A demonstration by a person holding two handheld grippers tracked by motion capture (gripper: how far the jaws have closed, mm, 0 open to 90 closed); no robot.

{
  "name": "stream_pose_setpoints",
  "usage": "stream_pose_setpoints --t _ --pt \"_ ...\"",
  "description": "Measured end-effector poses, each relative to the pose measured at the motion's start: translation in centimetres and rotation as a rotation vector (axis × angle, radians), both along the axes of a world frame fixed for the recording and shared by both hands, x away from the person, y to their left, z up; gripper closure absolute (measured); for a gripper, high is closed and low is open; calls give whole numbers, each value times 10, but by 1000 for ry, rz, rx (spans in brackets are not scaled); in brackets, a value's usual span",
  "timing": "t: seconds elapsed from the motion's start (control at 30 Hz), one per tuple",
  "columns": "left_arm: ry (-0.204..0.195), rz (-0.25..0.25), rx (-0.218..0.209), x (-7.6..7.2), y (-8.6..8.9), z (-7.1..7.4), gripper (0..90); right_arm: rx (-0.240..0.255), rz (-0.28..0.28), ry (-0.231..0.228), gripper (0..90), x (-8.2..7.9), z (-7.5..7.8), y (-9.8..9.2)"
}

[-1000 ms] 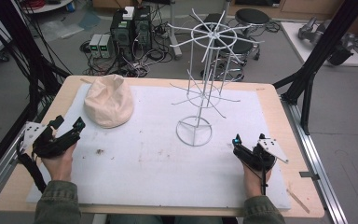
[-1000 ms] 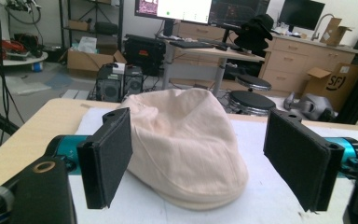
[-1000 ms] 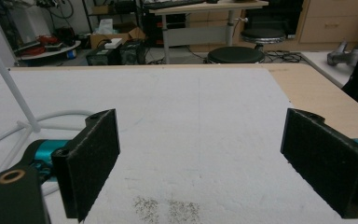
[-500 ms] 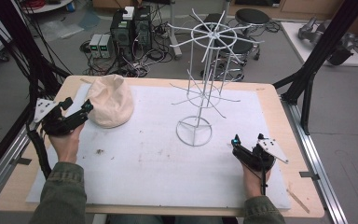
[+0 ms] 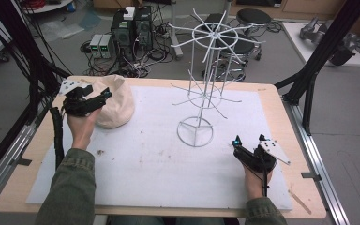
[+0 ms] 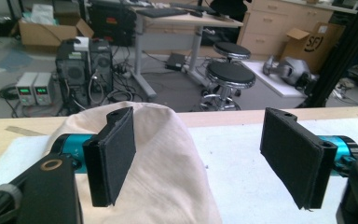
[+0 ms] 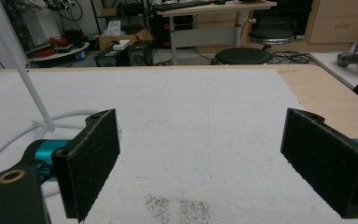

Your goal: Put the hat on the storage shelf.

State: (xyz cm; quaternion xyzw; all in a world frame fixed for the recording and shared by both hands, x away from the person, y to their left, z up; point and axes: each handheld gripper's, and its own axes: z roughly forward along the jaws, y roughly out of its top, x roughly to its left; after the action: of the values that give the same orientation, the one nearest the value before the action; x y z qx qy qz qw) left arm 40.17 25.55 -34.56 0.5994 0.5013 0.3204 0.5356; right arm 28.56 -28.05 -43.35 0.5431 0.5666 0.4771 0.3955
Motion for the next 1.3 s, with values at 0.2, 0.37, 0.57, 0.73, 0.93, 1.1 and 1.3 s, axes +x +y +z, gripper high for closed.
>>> stream_pose_setpoints --t 0.2,0.37,0.57,0.73,0.93,1.1,1.3 --pt "33 -10 -21 17 -2 -3 283 4 9 -6 108 0 0 1" --pt "66 -10 -4 31 -7 -9 315 13 13 -2 109 0 0 0" --pt "99 -16 11 43 -14 -11 309 20 18 -3 108 0 0 0" --pt "154 -56 -9 55 -19 -16 300 30 22 -2 108 1 0 -1" --pt "244 -37 -32 71 -16 -34 309 27 30 4 109 1 -1 -1" --pt "297 -48 -36 77 -16 -45 306 23 35 2 108 2 -1 0" --pt "355 -60 -47 84 -22 -58 295 25 36 5 109 2 -1 0"
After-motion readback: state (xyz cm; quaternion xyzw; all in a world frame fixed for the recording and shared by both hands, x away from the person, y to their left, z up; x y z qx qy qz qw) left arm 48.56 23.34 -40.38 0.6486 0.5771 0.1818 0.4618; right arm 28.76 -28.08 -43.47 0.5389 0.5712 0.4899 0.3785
